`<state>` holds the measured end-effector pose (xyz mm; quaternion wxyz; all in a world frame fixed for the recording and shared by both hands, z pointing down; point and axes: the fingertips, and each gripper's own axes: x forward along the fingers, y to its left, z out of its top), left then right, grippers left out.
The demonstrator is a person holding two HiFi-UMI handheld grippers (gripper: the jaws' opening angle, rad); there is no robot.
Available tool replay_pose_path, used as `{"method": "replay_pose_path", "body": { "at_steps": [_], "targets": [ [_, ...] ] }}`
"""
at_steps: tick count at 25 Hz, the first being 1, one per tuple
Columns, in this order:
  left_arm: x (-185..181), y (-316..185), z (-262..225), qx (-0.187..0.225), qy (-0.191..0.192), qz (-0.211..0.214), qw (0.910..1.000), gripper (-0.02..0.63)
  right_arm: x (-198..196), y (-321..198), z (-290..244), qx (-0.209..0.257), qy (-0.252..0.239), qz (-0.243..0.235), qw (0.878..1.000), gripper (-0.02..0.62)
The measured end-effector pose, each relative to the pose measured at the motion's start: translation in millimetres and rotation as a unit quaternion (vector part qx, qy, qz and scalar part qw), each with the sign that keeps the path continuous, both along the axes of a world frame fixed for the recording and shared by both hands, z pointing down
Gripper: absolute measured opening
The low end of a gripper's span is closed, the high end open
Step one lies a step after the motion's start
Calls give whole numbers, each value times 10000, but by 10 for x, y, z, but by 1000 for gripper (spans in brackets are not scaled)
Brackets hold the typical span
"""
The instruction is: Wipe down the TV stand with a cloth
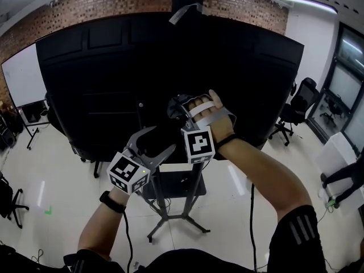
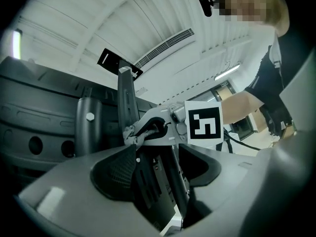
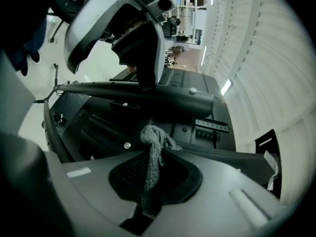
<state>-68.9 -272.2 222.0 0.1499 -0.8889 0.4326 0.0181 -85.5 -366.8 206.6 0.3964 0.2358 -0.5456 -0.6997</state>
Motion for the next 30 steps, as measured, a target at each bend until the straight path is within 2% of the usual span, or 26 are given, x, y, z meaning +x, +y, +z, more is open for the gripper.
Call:
{"method": "replay_pose_path", "body": {
  "at_steps": [4,14,24,30],
  "targets": [
    [-2,-7,156,-126,41,-28,9999,296,-3,-3,350,-42,304,139,9994,23],
    [-97,-51,585,-511,238,-206,9982,296,0,6,1183,-538,459,200,9973,21],
    [-114,-62,1001,-896,387,-310,9947,296,9,3,1813,-914,574,276,9938,21],
    [-105,-65,1152,-1060,555,-348,9922,296,-6,36,1956,-1258,396,323,9907,21]
  ]
}}
